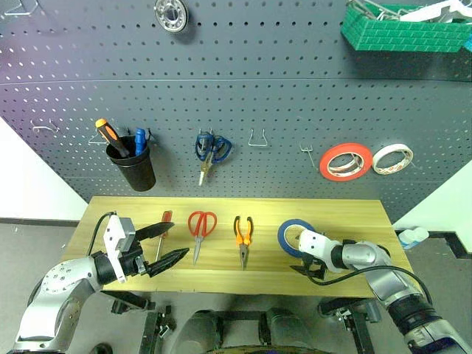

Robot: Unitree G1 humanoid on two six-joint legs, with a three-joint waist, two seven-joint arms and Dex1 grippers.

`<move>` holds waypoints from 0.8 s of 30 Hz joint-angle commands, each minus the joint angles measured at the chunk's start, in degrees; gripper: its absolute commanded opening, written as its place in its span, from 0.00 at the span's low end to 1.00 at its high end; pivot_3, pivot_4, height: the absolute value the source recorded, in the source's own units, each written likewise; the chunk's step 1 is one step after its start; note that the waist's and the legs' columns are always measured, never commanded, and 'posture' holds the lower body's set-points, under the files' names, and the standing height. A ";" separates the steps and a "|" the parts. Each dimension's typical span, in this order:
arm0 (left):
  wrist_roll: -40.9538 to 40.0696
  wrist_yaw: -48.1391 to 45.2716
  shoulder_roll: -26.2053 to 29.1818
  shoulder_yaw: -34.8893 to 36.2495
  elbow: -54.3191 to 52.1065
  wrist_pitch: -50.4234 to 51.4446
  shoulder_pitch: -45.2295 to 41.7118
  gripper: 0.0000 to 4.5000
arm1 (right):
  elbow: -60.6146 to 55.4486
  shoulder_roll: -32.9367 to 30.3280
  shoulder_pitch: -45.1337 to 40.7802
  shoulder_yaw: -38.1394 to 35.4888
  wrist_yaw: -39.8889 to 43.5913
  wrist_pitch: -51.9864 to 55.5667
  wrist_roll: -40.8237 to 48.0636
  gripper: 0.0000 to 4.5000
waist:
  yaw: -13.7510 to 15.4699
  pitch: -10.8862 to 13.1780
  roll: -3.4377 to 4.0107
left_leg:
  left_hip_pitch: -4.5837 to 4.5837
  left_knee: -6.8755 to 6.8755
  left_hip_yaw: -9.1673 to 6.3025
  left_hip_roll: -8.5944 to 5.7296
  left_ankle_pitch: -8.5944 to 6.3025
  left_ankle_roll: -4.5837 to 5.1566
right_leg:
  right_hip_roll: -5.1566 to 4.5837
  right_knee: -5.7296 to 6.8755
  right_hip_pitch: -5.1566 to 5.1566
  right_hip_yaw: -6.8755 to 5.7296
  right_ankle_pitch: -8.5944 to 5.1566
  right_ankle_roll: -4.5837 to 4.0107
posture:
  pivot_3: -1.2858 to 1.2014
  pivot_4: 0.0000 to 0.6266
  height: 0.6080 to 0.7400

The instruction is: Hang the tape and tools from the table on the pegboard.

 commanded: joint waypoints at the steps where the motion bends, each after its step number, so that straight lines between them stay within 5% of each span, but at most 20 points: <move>1: -1.52 1.18 0.26 1.40 -3.83 1.00 -0.50 0.98 | -2.40 -1.10 -0.22 -1.00 -0.26 0.33 0.47 1.00 | -0.04 0.68 -0.07 | 0.00 0.00 0.00 0.00 0.00 0.00 | -0.01 -0.01 0.00 0.00 0.00 0.00 | 0.51 0.22 0.95; 24: -6.96 0.44 4.29 4.28 -11.53 7.69 0.93 0.98 | 15.76 4.24 -13.11 3.91 -3.19 -1.39 -3.71 1.00 | -1.09 2.17 -0.19 | -0.15 -0.15 -0.01 0.00 -0.01 0.00 | -0.06 -0.21 -0.09 -0.07 0.09 0.13 | 0.52 0.22 0.95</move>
